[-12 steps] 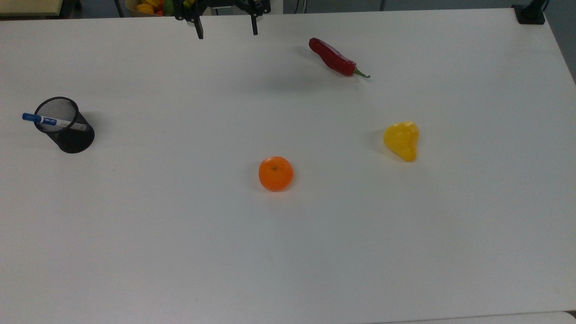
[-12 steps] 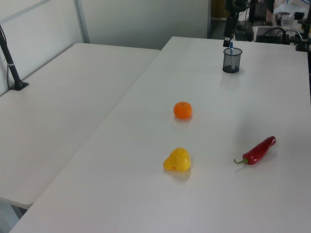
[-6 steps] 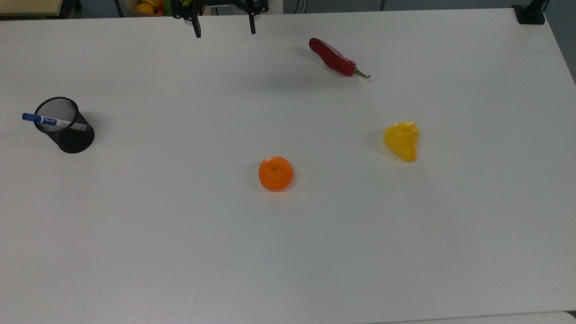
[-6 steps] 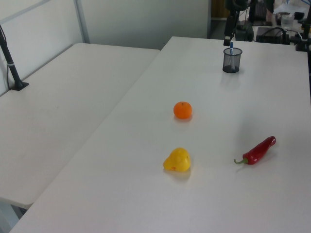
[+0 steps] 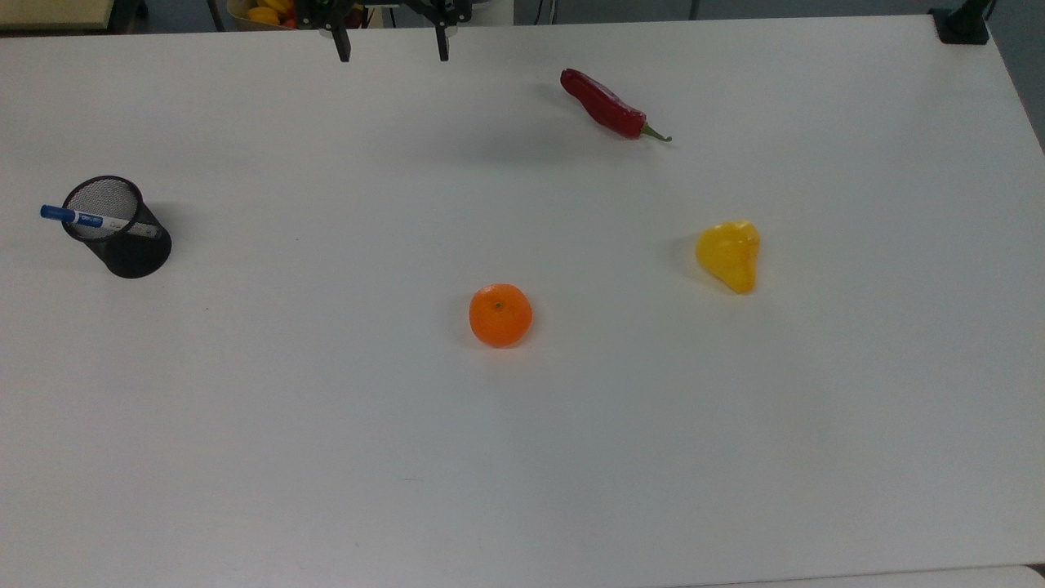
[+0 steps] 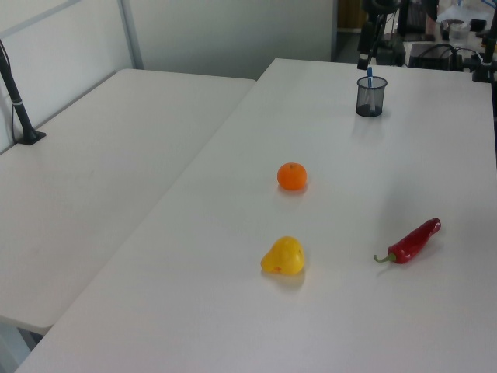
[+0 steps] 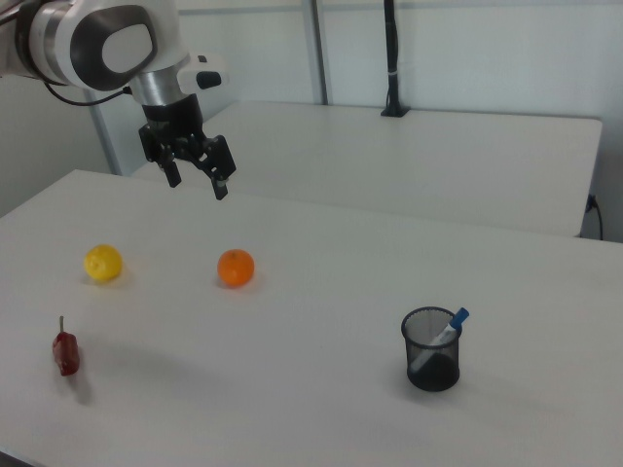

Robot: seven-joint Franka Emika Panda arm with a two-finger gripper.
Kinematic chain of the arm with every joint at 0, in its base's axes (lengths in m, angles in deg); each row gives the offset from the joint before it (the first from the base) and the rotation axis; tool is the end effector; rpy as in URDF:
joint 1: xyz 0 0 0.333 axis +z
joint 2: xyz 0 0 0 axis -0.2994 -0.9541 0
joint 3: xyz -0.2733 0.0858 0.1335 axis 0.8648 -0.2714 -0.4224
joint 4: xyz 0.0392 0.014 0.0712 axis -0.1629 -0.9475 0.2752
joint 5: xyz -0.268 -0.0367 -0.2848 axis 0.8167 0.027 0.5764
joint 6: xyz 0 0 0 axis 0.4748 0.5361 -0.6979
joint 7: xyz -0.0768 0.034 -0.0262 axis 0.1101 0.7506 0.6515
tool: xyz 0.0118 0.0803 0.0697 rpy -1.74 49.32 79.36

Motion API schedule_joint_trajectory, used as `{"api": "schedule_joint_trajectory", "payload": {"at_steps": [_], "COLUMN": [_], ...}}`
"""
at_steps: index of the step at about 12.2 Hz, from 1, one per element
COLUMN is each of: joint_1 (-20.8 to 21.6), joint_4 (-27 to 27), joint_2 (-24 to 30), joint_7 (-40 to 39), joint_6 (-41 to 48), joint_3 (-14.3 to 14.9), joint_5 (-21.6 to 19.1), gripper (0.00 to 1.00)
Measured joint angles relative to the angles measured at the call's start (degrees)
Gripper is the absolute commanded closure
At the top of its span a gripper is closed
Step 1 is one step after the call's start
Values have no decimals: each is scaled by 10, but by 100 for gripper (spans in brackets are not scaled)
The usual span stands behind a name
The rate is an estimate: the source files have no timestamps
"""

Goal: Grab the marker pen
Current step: 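Move the open gripper toward the black mesh pen cup, then lower the gripper over the marker sticking out of the cup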

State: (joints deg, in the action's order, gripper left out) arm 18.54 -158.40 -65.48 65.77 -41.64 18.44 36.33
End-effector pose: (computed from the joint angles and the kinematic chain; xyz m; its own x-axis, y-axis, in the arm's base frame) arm 0.5753 0.0076 0.5944 0.9922 0.0422 0.1169 0.0472 -0.9981 -0.0405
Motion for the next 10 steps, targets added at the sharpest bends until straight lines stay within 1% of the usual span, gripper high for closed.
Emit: {"api": "schedule_joint_trajectory", "payload": {"at_steps": [2,7,9,10], "joint_1": [-11,-20,-22,-23], "joint_4": [2,2,1,1], "joint_2": [0,-1,-4,-11], "joint_7": [6,6,9,21], "joint_6": [-17,-74,-94,-114], "joint_3": [12,73,91,104], "joint_5": [2,3,9,21], "gripper": [0,0,0,0]}}
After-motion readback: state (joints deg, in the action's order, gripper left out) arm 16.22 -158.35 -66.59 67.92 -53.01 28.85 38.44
